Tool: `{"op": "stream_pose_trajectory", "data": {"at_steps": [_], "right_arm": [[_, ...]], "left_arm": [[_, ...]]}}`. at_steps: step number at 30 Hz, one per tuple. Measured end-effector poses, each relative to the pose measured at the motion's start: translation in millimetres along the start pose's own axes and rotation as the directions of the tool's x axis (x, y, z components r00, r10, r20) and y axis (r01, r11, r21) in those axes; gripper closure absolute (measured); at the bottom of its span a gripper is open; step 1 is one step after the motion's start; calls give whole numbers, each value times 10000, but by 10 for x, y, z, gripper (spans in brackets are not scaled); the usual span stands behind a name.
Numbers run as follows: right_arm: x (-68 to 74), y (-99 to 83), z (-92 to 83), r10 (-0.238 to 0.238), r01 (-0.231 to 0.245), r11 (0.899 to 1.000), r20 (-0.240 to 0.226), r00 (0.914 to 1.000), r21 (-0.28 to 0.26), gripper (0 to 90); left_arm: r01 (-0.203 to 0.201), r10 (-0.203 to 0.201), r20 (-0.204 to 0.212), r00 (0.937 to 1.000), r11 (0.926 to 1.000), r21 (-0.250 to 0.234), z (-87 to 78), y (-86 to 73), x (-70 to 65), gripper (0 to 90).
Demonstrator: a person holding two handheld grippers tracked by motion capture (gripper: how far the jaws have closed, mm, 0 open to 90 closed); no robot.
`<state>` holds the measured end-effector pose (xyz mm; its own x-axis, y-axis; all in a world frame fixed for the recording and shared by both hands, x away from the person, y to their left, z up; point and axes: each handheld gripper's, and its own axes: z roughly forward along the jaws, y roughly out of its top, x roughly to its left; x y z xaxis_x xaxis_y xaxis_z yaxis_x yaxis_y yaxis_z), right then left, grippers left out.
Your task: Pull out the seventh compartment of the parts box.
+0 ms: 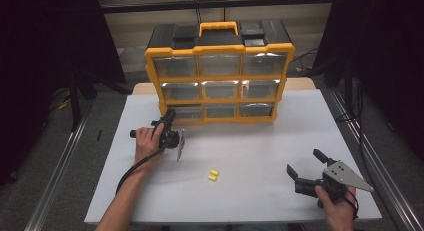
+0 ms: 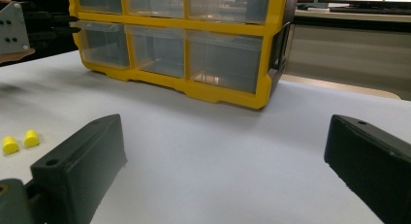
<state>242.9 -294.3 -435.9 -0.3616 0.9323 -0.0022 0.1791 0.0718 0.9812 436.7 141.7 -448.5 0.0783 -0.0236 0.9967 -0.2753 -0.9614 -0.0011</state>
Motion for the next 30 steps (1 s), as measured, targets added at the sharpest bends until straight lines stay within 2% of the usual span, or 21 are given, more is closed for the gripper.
{"op": "stream_pose_trajectory", "data": {"at_steps": [4,6,12,13,17,19,21,25,29,30], "right_arm": [[0,0,0,-10,10,10000,-2,10000,-3,10],[0,1,0,17,-17,10000,-14,10000,-9,10],[2,1,-4,26,-26,10000,-32,10000,-18,10],[2,2,-9,33,-33,10000,-7,10000,-13,10],[3,3,-9,40,-40,10000,-7,10000,-14,10],[4,3,-8,-18,18,10000,-26,10000,-32,10],[3,3,-9,-30,30,10000,-27,10000,-30,10],[2,3,-10,17,-17,10000,-6,10000,-23,10],[5,3,-10,10,-10,10000,0,10000,-20,10],[5,2,-10,12,-12,10000,6,10000,-22,10]], "left_arm": [[164,-164,0,9999,9999,14,-24,6,-3,794],[168,-169,-77,9998,9999,-25,-25,11,-7,794],[195,-196,31,9998,9998,32,-49,12,-9,794],[155,-155,-76,9999,9999,-22,-65,12,-10,794],[97,-97,-8,10000,10000,1,-89,15,-8,795],[78,-79,-124,9999,9999,-96,-108,18,-8,795],[95,-95,13,10000,9999,-40,-122,21,-8,795],[52,-53,-98,9999,10000,-71,-143,23,-8,795],[67,-67,-10,10000,10000,-55,-162,24,-15,795],[-74,74,23,10000,10000,-22,-173,28,-5,795]]}}
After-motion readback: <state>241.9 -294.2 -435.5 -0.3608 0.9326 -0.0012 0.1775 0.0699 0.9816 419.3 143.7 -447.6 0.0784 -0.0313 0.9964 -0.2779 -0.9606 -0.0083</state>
